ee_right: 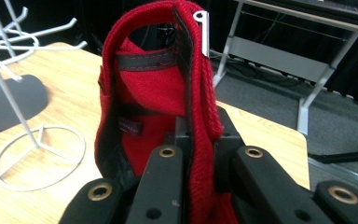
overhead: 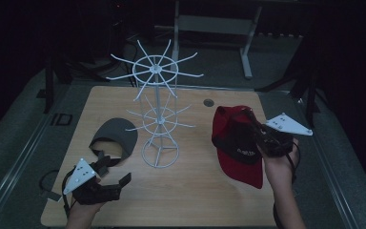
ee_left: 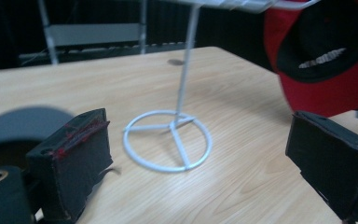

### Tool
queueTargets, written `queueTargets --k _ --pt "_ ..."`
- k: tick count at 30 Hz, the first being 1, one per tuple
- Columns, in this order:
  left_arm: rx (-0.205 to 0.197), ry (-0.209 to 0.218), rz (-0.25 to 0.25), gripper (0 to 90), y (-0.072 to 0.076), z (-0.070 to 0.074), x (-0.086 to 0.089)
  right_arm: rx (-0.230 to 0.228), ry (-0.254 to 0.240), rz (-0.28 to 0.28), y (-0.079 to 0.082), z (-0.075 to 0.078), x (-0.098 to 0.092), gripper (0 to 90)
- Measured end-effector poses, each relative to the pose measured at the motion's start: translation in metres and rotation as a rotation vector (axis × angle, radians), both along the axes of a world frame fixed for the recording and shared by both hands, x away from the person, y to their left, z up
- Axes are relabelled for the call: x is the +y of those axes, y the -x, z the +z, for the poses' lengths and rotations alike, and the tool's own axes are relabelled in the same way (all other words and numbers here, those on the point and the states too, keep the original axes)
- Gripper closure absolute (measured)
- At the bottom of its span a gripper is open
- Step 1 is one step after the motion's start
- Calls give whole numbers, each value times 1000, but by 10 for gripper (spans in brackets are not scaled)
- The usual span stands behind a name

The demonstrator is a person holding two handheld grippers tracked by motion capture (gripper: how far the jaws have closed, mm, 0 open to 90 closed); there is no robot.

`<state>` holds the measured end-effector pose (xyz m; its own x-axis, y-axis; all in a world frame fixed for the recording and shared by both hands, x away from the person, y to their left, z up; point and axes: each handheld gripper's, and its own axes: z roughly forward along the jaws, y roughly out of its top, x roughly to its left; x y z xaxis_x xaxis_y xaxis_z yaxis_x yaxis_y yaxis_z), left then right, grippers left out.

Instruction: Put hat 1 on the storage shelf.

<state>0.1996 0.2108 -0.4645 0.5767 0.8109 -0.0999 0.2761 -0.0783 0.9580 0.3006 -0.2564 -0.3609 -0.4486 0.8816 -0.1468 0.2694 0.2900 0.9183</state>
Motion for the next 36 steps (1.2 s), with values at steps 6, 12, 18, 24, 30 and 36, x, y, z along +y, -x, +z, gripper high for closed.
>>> queueTargets --k 6,12,18,24,30,36 --pt "-27 9 -57 68 4 24 -16 -13 -5 16 7 7 -2 850" --pt "-53 19 -113 67 5 44 -36 -16 -30 51 14 11 -4 850" --pt "-61 -2 -158 68 0 58 -57 -29 -24 69 22 18 -2 850" --pt "-84 -60 -176 68 -5 70 -79 -31 -44 109 28 22 -1 850" --pt "-86 -101 -213 70 -8 77 -104 -24 -45 154 34 23 3 850" --pt "-98 -103 -266 69 -18 89 -126 -33 -47 183 44 24 8 850"
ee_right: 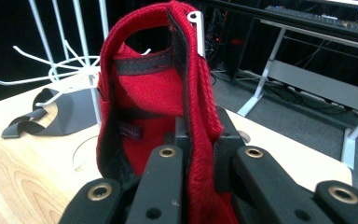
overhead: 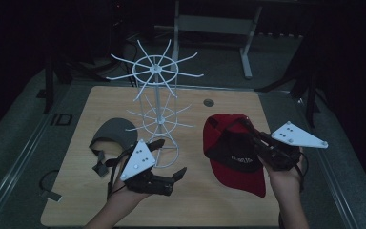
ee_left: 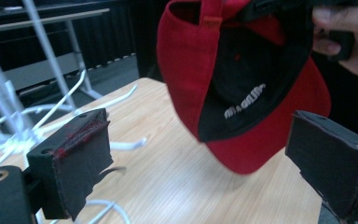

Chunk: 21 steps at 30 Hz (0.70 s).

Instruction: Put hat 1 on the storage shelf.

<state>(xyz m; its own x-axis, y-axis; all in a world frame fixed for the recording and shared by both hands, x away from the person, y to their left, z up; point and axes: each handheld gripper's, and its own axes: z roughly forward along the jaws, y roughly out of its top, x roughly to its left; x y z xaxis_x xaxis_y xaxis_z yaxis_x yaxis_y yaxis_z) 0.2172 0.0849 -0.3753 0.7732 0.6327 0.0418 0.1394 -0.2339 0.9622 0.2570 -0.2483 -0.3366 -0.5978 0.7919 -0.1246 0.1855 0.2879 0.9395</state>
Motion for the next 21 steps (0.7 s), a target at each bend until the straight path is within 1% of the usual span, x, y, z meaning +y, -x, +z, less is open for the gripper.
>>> queueTargets --k 1,2,4,6,8,9,11,12,14,18,19,20,21 --pt "0 0 0 70 0 0 0 -1 -2 4 1 0 1 850" --pt "0 -1 -19 70 -4 3 -5 -1 -5 10 2 0 1 850" --pt "1 6 -22 70 -9 7 -10 -2 -4 19 4 0 2 850" --pt "-8 -3 -32 70 -12 12 -15 -2 -7 29 7 0 4 850" --pt "-12 -1 -53 69 -15 16 -21 -4 -4 35 9 0 5 850" --pt "-16 -8 -51 70 -17 17 -24 -5 -5 40 10 0 5 850" --pt "-7 -9 -66 70 -21 20 -30 -6 -4 45 12 0 7 850" --pt "-9 -17 -61 70 -23 20 -33 -5 -5 49 12 -1 7 849" --pt "-1 -27 -72 70 -28 21 -40 -4 -8 55 14 -1 8 849" --pt "2 -56 -70 70 -38 20 -54 -11 -15 72 19 2 8 850" --pt "9 -59 -73 70 -41 20 -57 -13 -17 76 20 2 9 849" --pt "6 -78 -63 70 -43 20 -60 -18 -15 79 22 3 9 849" --pt "5 -81 -60 70 -46 21 -62 -19 -16 81 23 4 9 850"
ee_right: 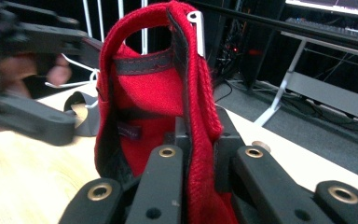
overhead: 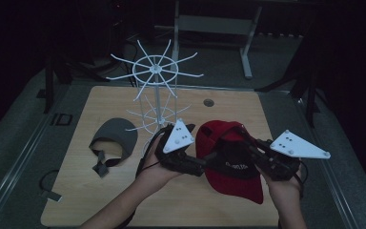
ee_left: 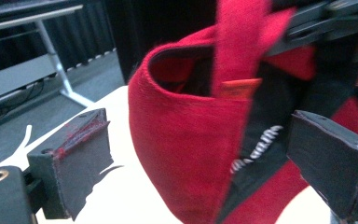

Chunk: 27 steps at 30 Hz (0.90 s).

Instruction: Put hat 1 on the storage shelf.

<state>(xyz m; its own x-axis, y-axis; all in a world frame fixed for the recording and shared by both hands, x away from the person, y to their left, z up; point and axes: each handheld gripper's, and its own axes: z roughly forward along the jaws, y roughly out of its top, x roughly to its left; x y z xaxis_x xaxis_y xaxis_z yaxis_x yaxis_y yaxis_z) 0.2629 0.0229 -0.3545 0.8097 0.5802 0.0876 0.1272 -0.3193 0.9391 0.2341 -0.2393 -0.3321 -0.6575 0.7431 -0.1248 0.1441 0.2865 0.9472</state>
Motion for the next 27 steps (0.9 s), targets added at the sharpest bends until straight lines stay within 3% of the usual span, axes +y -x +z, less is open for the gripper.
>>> queueTargets --k 4,8,10,16,20,27 --pt "-17 -10 2 110 -7 4 -5 -13 -8 15 5 4 -1 850" --pt "-5 -37 -33 153 -11 6 -11 -22 -6 25 10 6 -2 849" --pt "8 -45 -28 159 -12 5 -16 -23 -8 28 10 6 -2 850" --pt "15 -52 -55 441 -13 3 -26 -28 -12 35 12 5 1 850" --pt "-17 -54 -26 612 -10 3 -31 -22 -16 36 10 3 2 849" --pt "-29 -49 29 871 -10 7 -33 -16 -24 44 10 -1 3 849"
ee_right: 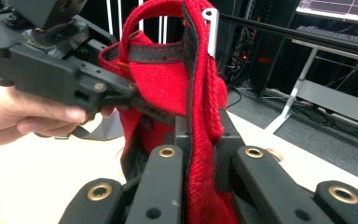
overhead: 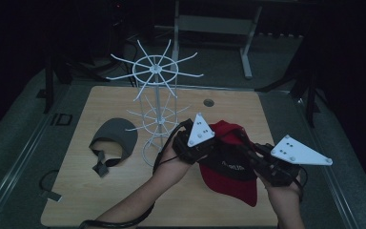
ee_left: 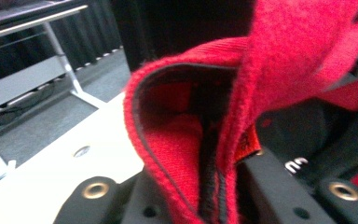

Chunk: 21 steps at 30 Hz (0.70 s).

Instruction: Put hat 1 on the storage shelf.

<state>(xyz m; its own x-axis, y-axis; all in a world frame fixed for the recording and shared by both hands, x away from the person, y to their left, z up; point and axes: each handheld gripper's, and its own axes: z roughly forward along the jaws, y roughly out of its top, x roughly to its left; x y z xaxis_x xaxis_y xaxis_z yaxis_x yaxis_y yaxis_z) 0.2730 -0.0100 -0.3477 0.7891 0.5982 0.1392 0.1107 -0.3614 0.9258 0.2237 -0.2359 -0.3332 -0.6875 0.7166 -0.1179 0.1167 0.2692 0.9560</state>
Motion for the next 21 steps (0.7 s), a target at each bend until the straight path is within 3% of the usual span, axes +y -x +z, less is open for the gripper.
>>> queueTargets --k 4,15,21 --pt "-18 9 18 886 1 1 -1 -6 -1 -1 3 -3 -1 848" --pt "-14 19 4 891 1 6 -5 -14 -20 4 13 -13 -3 805" --pt "-17 21 -17 892 2 10 -7 18 -51 26 20 -23 -8 739"
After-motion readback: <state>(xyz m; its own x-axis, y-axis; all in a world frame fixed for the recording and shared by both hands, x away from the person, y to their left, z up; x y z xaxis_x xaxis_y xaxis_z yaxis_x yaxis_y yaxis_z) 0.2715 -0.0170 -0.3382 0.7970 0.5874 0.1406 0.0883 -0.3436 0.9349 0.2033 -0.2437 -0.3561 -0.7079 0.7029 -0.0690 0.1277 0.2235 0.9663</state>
